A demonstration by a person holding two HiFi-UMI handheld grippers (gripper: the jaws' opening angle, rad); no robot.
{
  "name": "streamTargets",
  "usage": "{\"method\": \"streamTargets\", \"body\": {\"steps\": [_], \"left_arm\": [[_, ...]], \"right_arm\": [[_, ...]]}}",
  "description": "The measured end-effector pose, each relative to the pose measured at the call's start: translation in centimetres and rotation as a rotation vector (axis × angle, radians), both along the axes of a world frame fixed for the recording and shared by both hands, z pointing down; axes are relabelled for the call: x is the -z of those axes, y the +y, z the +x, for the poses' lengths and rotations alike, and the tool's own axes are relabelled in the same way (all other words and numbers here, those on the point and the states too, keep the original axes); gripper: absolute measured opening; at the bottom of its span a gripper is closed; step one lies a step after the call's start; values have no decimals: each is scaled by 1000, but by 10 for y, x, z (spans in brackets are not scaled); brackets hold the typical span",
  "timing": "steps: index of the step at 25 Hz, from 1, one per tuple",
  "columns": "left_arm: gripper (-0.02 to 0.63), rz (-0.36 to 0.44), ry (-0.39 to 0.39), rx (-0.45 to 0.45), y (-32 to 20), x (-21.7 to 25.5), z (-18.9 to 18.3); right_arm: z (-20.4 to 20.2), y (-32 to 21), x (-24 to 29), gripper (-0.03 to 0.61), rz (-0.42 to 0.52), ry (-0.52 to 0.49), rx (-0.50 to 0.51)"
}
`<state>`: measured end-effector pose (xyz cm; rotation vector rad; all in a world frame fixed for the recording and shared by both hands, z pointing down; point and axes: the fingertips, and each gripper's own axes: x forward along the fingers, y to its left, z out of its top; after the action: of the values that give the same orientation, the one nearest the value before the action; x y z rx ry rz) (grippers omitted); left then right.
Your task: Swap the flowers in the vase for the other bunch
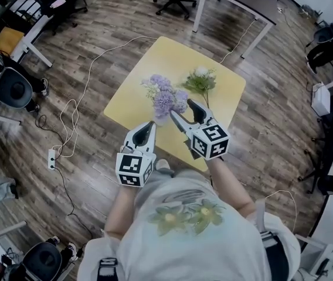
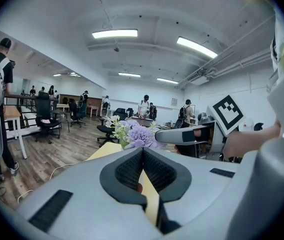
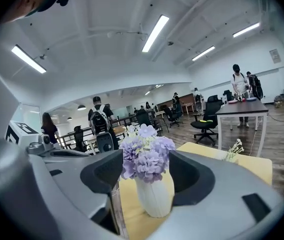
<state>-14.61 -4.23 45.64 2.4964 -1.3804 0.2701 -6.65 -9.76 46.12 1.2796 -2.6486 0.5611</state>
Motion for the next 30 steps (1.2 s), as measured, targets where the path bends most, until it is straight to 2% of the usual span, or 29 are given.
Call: {"method": "streamTargets", "body": {"steps": [8,15,23,30], "left_arm": [[18,-14,-2,-9,-6,-12,-4],[18,-30,-5,0,-8,-18,-12],[18,-43,-7,5,-11,-22,-9],[18,-43,-7,12,-9,-22,-12]], "right_arm": [[-8,-15,-24,259,-67,-32,-4],[-12,-16,-22,250,-11,-4,-3],[-11,-17,-18,115,8,6,11],[-18,-15,-12,81,24,-12,36]]}}
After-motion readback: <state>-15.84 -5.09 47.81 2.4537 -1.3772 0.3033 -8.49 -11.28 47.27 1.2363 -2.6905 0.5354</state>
